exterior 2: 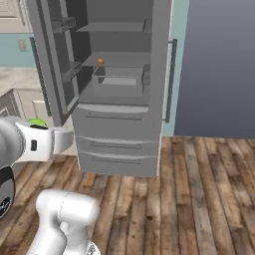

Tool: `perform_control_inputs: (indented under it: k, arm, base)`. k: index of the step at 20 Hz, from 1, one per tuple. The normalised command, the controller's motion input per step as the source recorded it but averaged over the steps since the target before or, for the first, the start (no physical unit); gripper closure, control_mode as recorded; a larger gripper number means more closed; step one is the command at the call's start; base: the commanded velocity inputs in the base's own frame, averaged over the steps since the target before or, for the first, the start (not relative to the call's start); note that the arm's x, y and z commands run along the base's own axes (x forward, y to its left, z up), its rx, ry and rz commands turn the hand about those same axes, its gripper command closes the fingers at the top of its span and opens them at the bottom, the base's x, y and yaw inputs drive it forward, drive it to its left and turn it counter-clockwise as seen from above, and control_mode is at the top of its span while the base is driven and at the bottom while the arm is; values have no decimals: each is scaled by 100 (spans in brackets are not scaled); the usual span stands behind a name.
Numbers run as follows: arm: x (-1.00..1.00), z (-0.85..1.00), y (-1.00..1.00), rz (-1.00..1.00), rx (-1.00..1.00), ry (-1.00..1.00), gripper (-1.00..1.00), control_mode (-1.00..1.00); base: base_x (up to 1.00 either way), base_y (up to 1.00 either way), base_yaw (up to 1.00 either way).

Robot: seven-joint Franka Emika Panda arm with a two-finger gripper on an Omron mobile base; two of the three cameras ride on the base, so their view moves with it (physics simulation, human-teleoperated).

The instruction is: Retrieve the kiwi and tangerine from the fridge and place them into the bowl on the dining table.

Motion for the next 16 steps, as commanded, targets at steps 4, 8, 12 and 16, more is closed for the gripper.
perform_control_inputs:
  k: [4,8,12,16]
  arm:
    - [0,0,0,0,0,0,100,100]
    - [0,0,0,0,0,0,100,100]
    - [0,0,0,0,0,0,100,100]
    - [0,0,0,0,0,0,100,100]
  base:
    - [-1,-18,-33]
    - [-6,-19,-33]
    - [-11,-25,-35]
    - [-10,-31,-38]
